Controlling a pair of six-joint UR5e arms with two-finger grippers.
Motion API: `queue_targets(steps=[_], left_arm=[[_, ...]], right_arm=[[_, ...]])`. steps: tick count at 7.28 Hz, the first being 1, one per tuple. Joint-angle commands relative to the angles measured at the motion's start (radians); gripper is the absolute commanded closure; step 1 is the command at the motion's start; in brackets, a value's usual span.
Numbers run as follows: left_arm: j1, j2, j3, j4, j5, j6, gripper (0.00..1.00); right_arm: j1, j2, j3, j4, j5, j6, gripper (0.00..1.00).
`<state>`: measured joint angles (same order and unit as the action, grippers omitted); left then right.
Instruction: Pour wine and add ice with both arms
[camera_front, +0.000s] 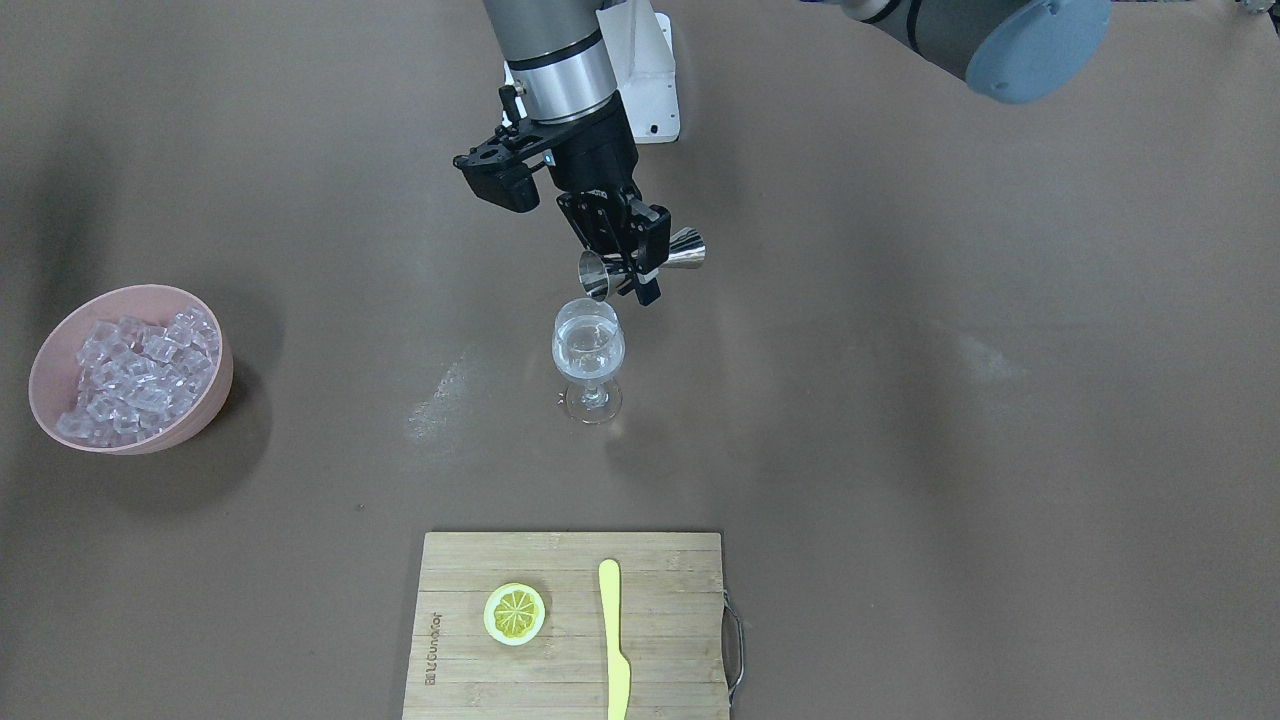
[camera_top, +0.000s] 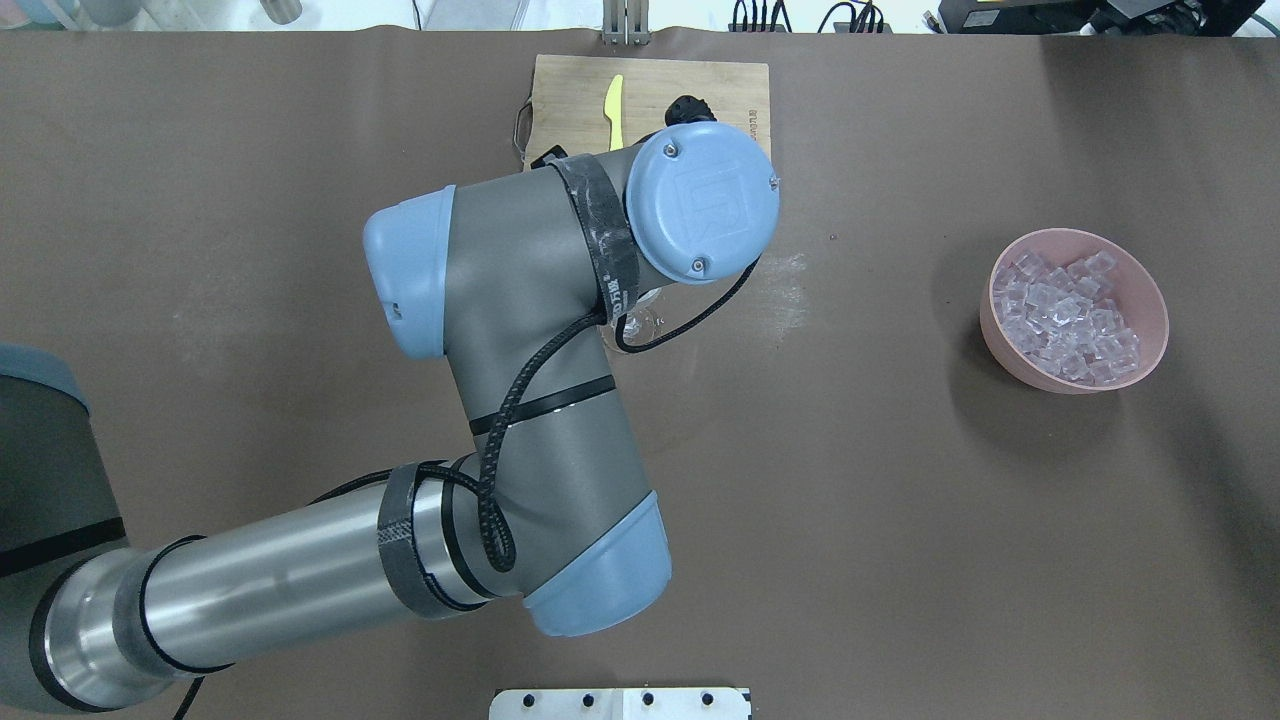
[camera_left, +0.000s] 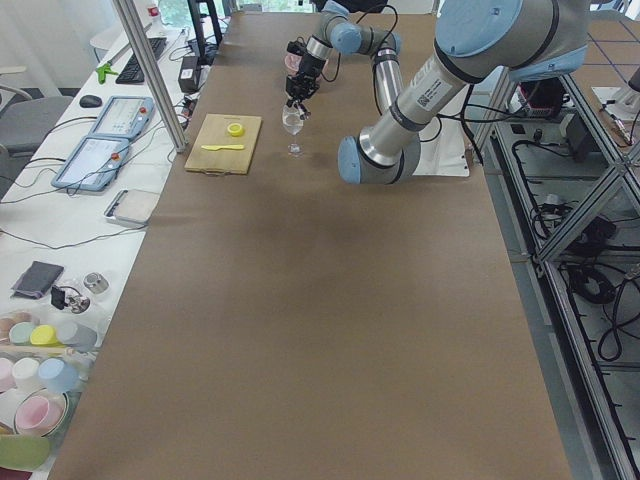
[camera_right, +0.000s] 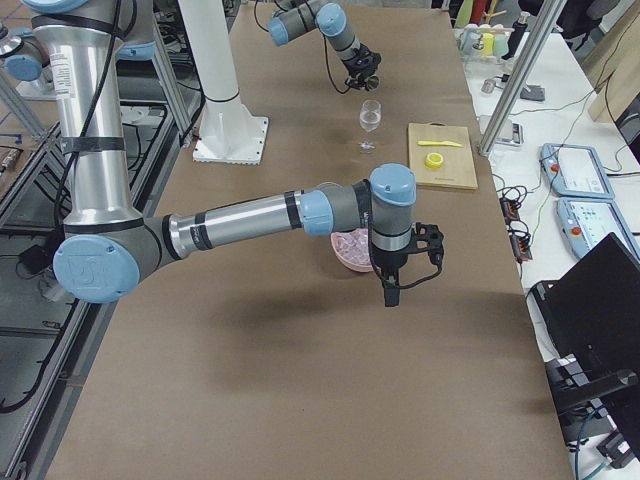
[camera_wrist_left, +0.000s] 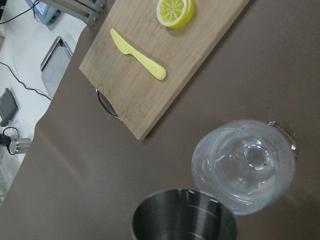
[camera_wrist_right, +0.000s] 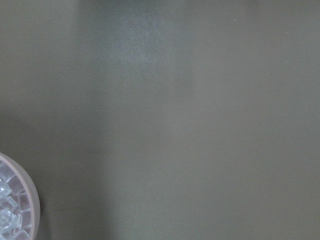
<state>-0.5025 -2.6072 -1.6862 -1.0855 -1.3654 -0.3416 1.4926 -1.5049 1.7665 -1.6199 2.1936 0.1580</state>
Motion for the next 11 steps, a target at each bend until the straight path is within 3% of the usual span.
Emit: queue_targets(steps=[1, 5, 8, 11], left_arm=[[-0.069, 0.118, -0.102, -0.138, -0.110, 0.001, 1.00], [-0.203, 0.345, -0.208, -0.418, -0.233, -0.008, 1.00], [-0.284, 0.522, -0.208, -0.695, -0.328, -0.133, 1.00], [-0.284, 0.792, -0.190, -1.156, -0.322, -0.348, 1.00]], right_arm=[[0.002, 0.000, 0.002, 0.000, 0.000, 0.000, 0.00], [0.000, 0.000, 0.005, 0.000, 0.005, -0.002, 0.00], [0.000, 0.000, 0.005, 0.000, 0.005, -0.002, 0.00], [0.000, 0.000, 0.010, 0.000, 0.005, -0.002, 0.00]])
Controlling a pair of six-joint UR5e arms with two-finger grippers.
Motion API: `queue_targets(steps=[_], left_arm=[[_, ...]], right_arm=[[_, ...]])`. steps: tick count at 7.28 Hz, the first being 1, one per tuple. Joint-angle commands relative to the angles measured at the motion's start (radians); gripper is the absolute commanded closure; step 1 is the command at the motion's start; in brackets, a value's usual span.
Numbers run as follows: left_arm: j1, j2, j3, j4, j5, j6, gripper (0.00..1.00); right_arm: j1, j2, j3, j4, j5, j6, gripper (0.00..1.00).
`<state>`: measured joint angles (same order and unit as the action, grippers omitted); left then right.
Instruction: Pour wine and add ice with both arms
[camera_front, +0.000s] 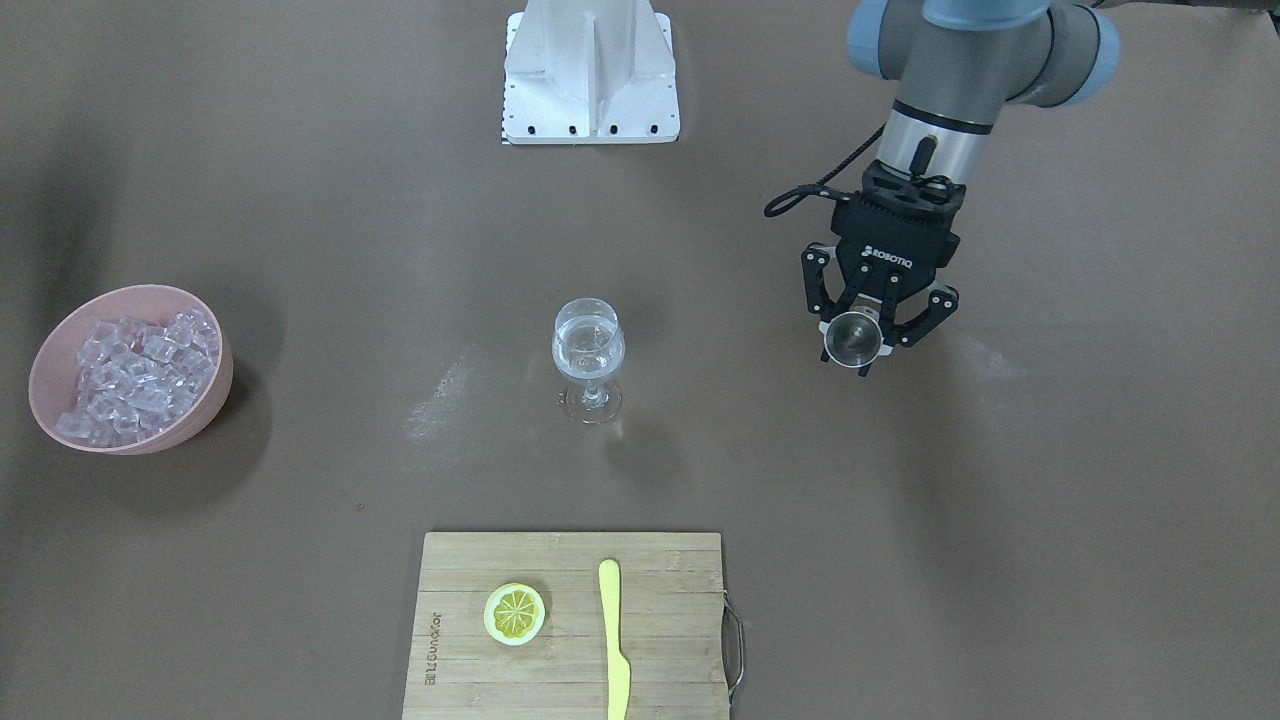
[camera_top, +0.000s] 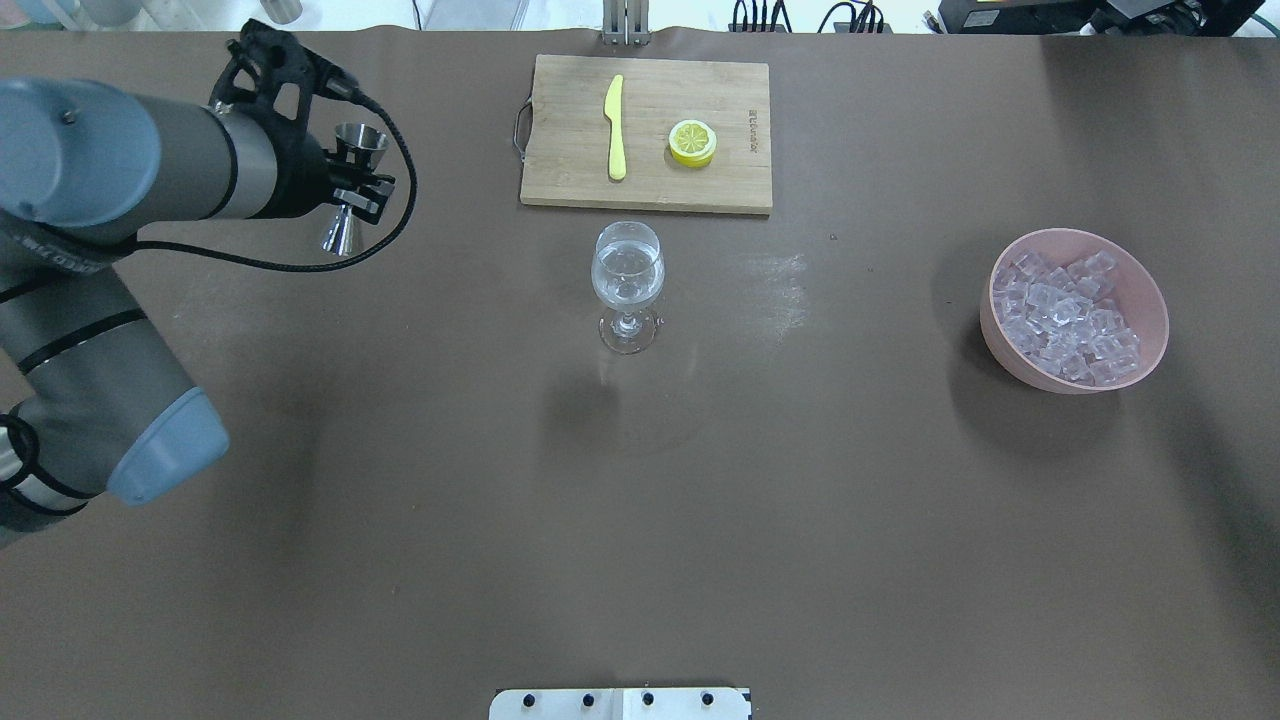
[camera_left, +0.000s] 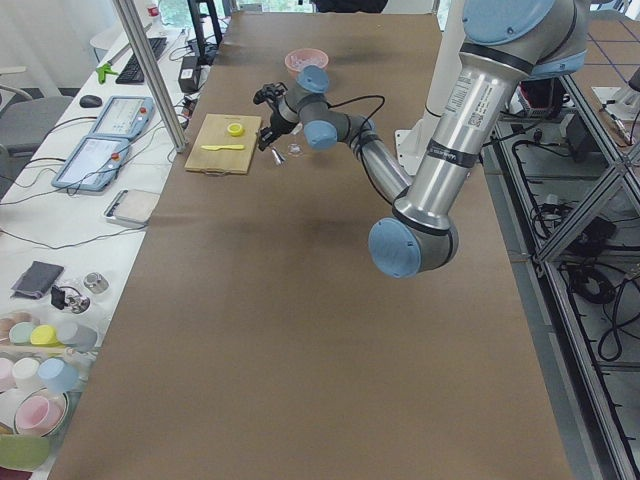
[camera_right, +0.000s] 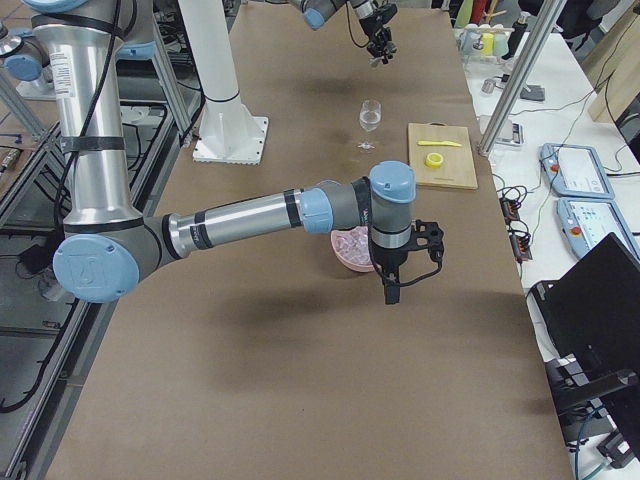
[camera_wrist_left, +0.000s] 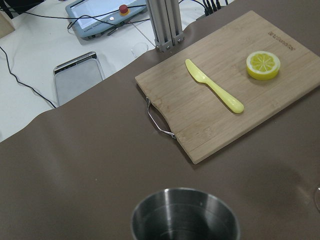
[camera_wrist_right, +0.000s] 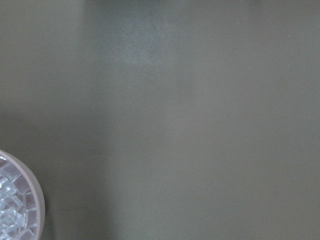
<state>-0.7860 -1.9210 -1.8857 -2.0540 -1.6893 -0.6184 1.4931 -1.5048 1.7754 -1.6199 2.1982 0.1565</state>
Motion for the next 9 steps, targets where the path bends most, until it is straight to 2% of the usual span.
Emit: queue_targets(steps=[1, 3, 5, 6, 7, 9], left_arm=[[-0.001, 0.149, 0.010, -0.301, 0.006, -0.162, 1.00], [0.001, 0.178, 0.014, -0.424, 0.203, -0.288, 1.00], [0.014, 0.268, 0.045, -0.588, 0.409, -0.385, 1.00], [0.042, 0.286, 0.045, -0.592, 0.512, -0.389, 1.00], [0.116, 0.287, 0.056, -0.586, 0.662, -0.414, 1.00], [0.248, 0.281, 0.051, -0.508, 0.913, -0.429, 1.00]], right_arm=[[0.000, 0.000, 0.002, 0.002, -0.002, 0.000, 0.00], [0.001, 0.000, 0.007, 0.002, -0.002, 0.000, 0.00], [0.000, 0.000, 0.007, 0.002, -0.002, 0.000, 0.00], [0.000, 0.000, 0.007, 0.002, -0.002, 0.000, 0.00], [0.000, 0.000, 0.007, 0.002, -0.002, 0.000, 0.00], [0.000, 0.001, 0.007, 0.002, -0.002, 0.000, 0.00]])
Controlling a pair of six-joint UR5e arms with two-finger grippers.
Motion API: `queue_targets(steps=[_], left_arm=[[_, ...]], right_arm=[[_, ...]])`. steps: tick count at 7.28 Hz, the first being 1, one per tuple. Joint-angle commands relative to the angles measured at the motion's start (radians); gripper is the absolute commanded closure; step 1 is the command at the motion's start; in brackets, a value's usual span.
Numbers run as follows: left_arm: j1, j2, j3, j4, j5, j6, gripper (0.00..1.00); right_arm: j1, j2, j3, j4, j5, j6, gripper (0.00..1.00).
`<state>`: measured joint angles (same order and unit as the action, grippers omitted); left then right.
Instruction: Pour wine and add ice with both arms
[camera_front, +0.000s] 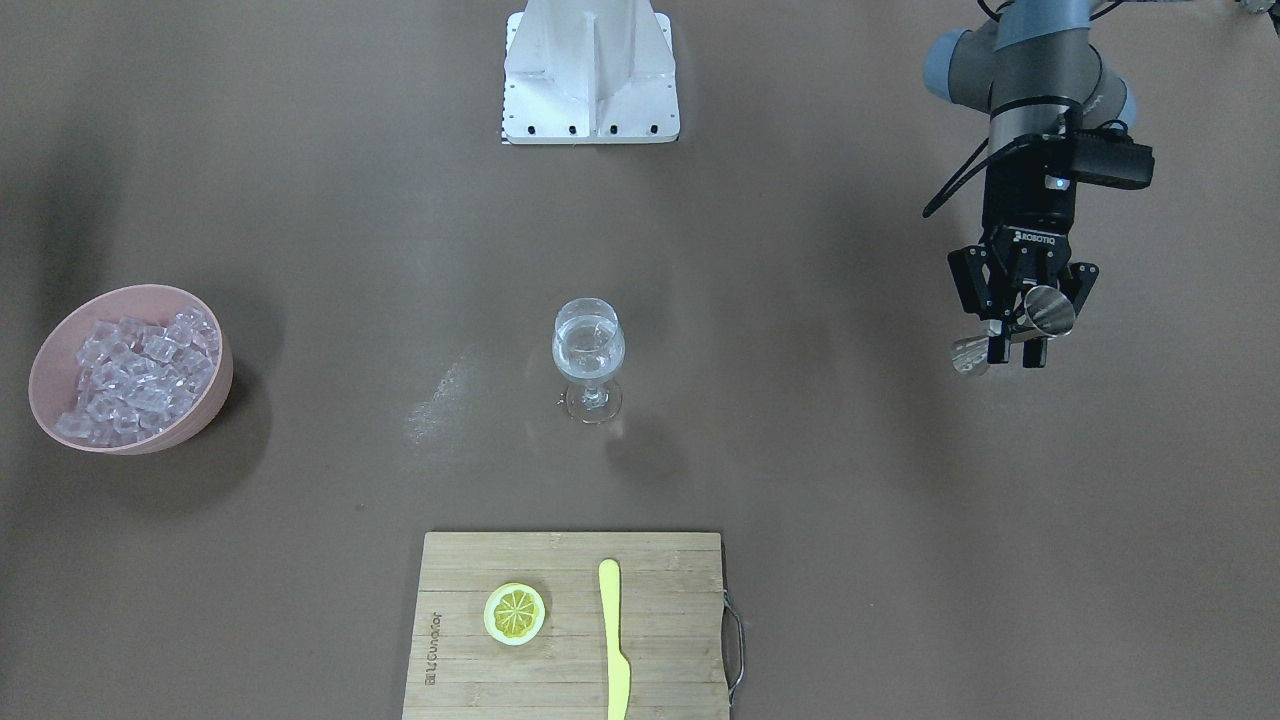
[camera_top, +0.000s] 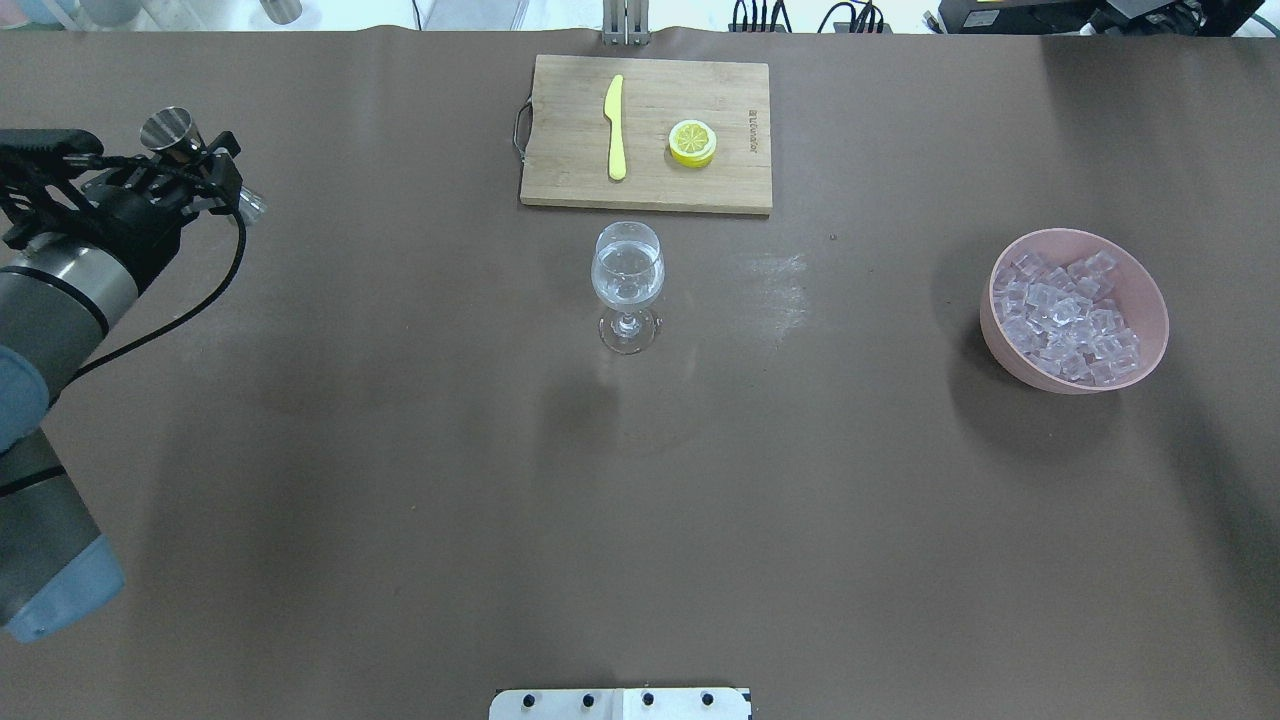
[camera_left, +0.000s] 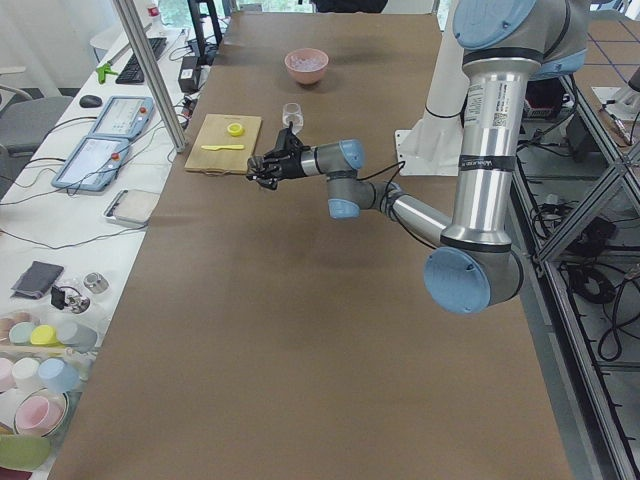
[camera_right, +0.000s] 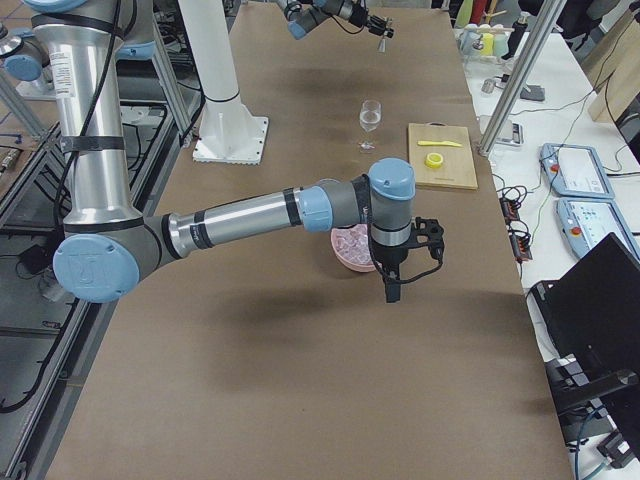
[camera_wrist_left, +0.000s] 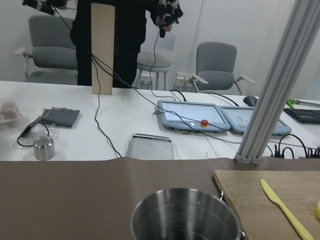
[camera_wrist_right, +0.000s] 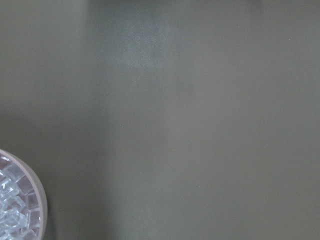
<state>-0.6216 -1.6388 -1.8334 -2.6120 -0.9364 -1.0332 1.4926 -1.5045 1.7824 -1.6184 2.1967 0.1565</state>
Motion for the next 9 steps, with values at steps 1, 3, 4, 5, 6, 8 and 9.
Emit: queue_targets(steps=[1, 3, 4, 5, 6, 8, 9], left_arm=[[0.115, -0.006, -0.006, 0.117, 0.232, -0.018, 1.00], [0.120, -0.007, -0.003, 0.290, 0.254, -0.126, 1.00], [0.120, -0.021, -0.006, 0.394, 0.260, -0.225, 1.00], [0.120, -0.053, 0.000, 0.471, 0.258, -0.298, 1.00], [0.120, -0.085, 0.012, 0.542, 0.258, -0.395, 1.00], [0.129, -0.105, 0.040, 0.610, 0.258, -0.523, 1.00], [0.132, -0.127, 0.078, 0.610, 0.258, -0.544, 1.00]], right_arm=[[0.000, 0.001, 0.000, 0.000, 0.000, 0.000, 0.00], [0.000, 0.001, -0.003, 0.000, -0.002, 0.000, 0.00], [0.000, 0.001, -0.003, 0.000, -0.002, 0.000, 0.00], [0.000, 0.001, -0.001, 0.000, -0.002, 0.000, 0.00], [0.002, 0.001, 0.000, 0.000, -0.002, 0.000, 0.00], [0.000, 0.001, -0.001, 0.000, -0.003, 0.000, 0.00], [0.000, 0.001, -0.001, 0.000, -0.003, 0.000, 0.00]])
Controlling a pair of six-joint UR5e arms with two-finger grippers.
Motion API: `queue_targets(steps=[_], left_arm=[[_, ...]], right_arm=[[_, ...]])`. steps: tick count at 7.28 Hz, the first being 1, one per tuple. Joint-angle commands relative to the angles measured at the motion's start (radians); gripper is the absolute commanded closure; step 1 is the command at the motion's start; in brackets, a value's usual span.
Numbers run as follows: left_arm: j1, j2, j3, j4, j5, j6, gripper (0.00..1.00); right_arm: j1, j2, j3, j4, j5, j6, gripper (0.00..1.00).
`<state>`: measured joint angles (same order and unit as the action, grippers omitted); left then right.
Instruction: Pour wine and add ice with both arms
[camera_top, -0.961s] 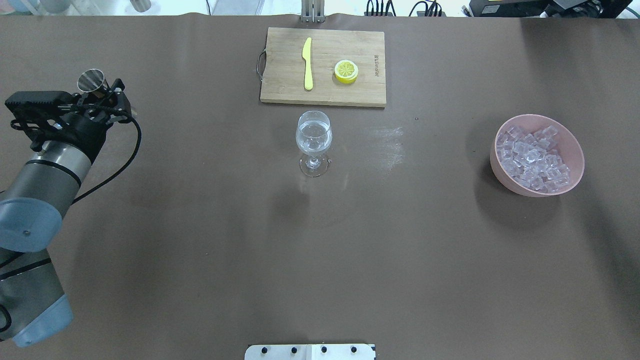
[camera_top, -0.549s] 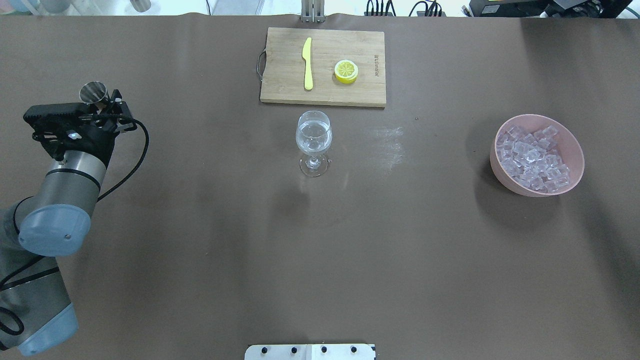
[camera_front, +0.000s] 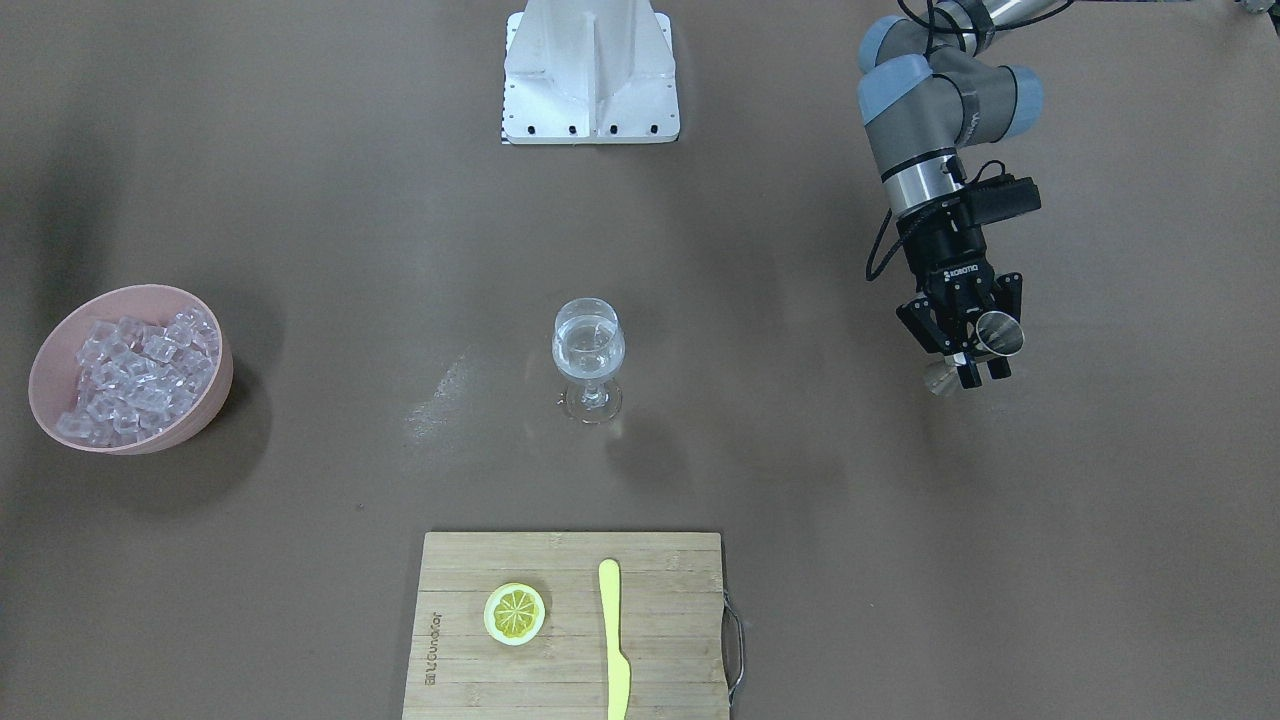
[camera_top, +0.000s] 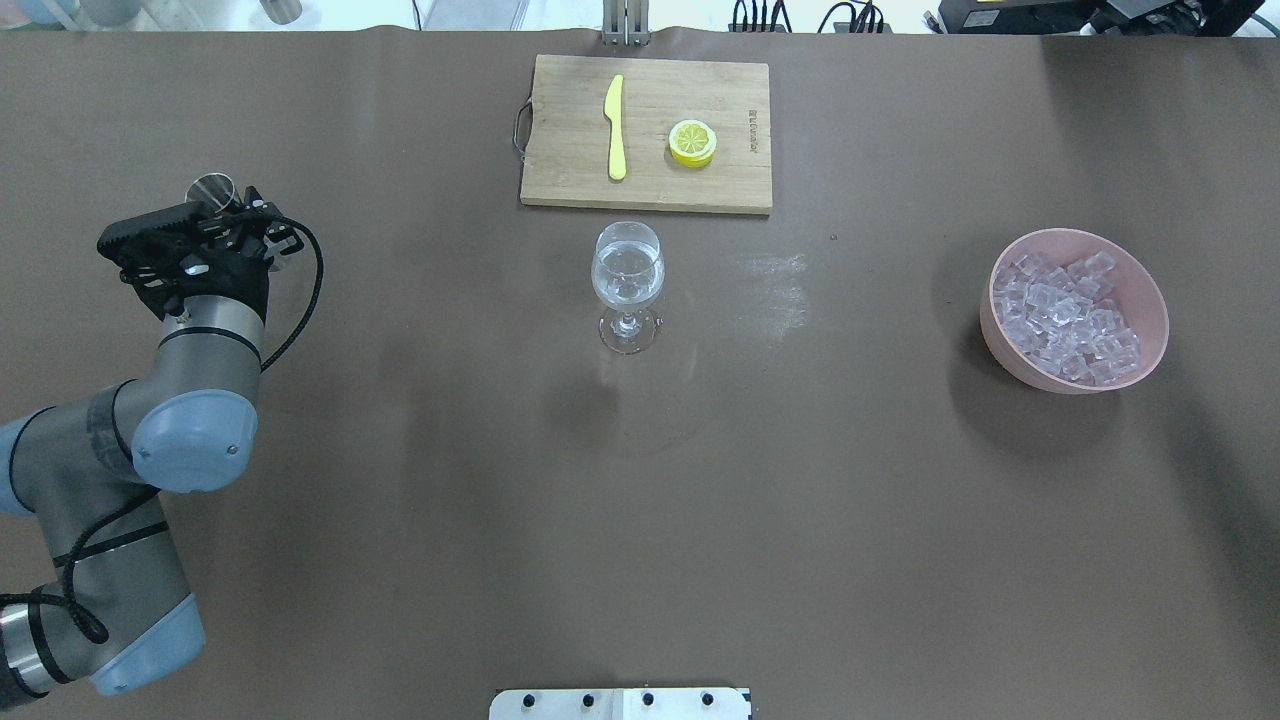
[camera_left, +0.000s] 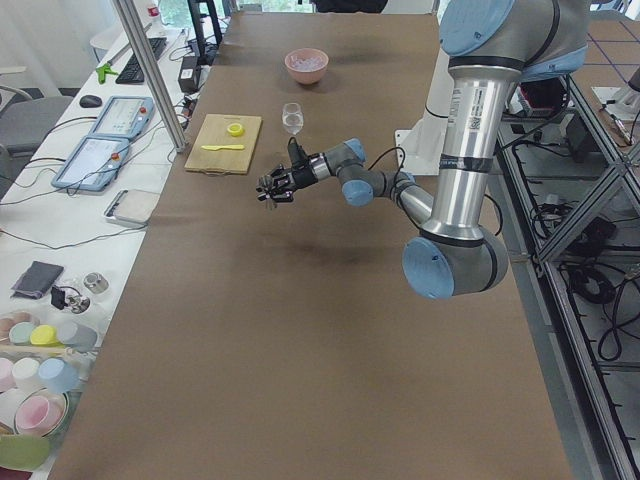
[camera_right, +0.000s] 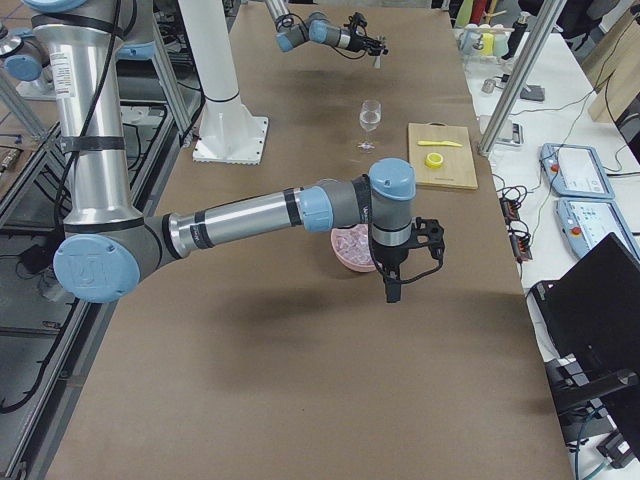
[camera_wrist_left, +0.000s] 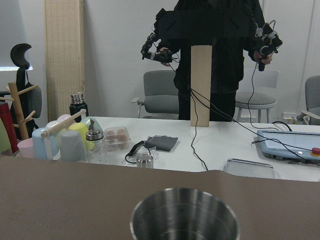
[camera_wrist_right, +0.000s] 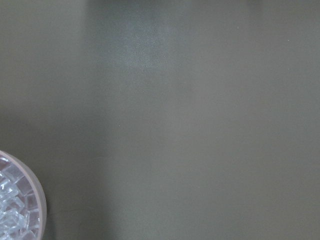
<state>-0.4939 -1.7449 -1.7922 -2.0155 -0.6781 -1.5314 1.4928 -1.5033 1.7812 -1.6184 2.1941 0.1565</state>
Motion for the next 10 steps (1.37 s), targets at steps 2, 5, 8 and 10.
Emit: queue_targets(steps=[2, 5, 8, 10], left_arm=[[0.020, -0.028, 0.089, 0.014, 0.000, -0.061, 1.00], [0.038, -0.035, 0.134, 0.014, 0.000, -0.062, 1.00], [0.046, -0.036, 0.165, 0.011, -0.001, -0.065, 1.00], [0.060, -0.039, 0.168, 0.009, -0.001, -0.066, 1.00]], right_arm=[[0.000, 0.000, 0.000, 0.000, -0.001, 0.000, 0.00], [0.000, -0.002, 0.000, 0.000, -0.001, 0.000, 0.00], [0.001, -0.002, 0.000, 0.000, -0.001, 0.000, 0.00], [0.000, -0.002, 0.000, 0.000, -0.001, 0.000, 0.00]])
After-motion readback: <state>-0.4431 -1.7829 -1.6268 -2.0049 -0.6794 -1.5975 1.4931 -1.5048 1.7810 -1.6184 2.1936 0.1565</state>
